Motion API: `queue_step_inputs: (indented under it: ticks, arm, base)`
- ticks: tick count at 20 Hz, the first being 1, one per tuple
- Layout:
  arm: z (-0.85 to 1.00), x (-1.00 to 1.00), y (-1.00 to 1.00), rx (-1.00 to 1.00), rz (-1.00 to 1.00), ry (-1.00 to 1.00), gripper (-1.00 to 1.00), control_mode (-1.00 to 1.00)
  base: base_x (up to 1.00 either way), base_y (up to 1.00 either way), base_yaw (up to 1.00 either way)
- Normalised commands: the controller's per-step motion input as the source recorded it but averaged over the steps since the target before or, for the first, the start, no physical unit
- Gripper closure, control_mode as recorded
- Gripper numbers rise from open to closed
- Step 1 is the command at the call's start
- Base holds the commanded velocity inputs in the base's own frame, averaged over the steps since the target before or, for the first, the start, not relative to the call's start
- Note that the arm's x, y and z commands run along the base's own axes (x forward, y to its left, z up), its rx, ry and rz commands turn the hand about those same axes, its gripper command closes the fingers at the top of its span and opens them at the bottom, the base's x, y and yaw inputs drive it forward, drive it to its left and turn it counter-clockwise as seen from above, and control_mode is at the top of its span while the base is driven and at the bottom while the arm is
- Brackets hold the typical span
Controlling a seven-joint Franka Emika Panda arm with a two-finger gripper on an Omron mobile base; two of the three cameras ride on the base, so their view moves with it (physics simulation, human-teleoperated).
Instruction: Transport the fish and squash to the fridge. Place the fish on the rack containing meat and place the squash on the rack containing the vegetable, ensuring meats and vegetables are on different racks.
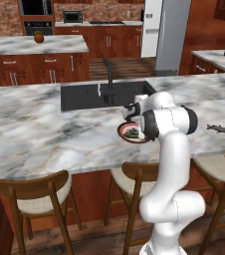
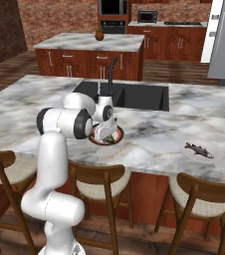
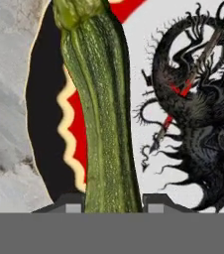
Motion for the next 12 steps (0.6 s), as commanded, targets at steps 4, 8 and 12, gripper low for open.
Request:
queue_step_inputs:
  ticks: [4,8,12]
  arm:
    - [0.56,-0.39,0.00,0.00,0.00,-0.06,1.00,-1.00]
    - [0.96,-0.33,0.00,0.00,-0.02,0.11,1.00,-1.00]
    - [0.92,-0.76,0.00,0.00,-0.12,0.04,1.00,-1.00]
  base:
    - [0.00,0.00,0.00]
    - [0.00,0.00,0.00]
    - [0.00,0.00,0.00]
